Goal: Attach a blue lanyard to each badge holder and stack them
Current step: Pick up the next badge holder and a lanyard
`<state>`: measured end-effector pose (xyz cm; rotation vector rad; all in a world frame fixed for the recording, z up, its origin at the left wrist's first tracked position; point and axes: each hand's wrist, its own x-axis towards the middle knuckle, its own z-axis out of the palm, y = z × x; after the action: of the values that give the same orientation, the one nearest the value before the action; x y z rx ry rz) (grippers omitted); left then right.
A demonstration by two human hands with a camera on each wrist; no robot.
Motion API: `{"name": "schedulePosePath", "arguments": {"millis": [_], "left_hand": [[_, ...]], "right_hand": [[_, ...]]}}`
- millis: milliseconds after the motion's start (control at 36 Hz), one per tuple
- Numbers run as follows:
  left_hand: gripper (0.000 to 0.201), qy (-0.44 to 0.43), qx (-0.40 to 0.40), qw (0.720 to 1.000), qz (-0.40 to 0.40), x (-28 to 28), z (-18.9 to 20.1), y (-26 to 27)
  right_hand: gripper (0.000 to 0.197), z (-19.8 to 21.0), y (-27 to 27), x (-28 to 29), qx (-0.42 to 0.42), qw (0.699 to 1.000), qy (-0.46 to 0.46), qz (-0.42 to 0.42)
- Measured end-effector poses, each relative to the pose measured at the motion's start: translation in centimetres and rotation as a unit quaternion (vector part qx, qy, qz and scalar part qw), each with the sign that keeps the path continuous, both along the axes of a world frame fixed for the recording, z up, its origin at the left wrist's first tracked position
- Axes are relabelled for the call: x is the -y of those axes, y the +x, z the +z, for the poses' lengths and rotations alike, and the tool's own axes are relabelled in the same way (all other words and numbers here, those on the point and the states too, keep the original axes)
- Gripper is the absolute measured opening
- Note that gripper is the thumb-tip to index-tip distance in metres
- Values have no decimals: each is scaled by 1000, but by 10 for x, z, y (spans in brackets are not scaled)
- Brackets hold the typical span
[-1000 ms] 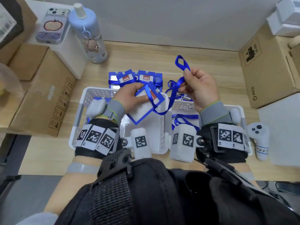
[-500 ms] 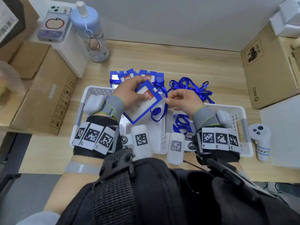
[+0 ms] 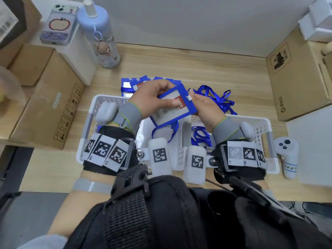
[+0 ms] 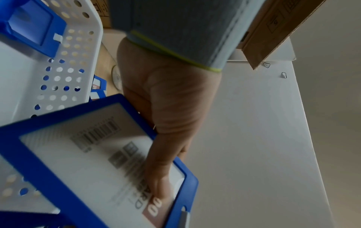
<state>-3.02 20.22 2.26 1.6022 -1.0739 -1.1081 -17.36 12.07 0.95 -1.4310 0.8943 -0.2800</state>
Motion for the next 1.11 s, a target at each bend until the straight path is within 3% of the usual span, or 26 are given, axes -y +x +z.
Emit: {"name": "schedulePosePath", "arguments": {"millis": [194, 278, 361, 444, 500, 583, 778, 972, 1111], "left_hand": [[21, -15, -17, 999, 34, 0, -5, -2], [32, -14, -24, 999, 28, -1, -7, -3], [50, 6, -19, 1000, 18, -1, -7, -6], [97, 30, 41, 999, -20, 2, -8, -7], [115, 36, 56, 997, -40, 1, -7, -9], [114, 37, 61, 996, -51, -1, -8, -9], [88, 69, 82, 994, -32, -1, -8, -8], [88, 75, 115, 990, -28, -1, -12, -3], [90, 80, 70, 994, -36, -1, -14, -4]], "right_hand": [[34, -1, 0, 4, 65, 996, 33, -40], [35, 0, -1, 6, 93, 993, 33, -62], [39, 0, -2, 7, 117, 989, 33, -81], [41, 1, -2, 8, 134, 985, 35, -107], [41, 3, -1, 7, 137, 983, 31, -117], [41, 6, -2, 6, 134, 983, 27, -125], [38, 6, -3, 5, 144, 980, -16, -134], [24, 4, -5, 6, 135, 983, -71, -99], [24, 2, -6, 6, 144, 983, -73, -85]]}}
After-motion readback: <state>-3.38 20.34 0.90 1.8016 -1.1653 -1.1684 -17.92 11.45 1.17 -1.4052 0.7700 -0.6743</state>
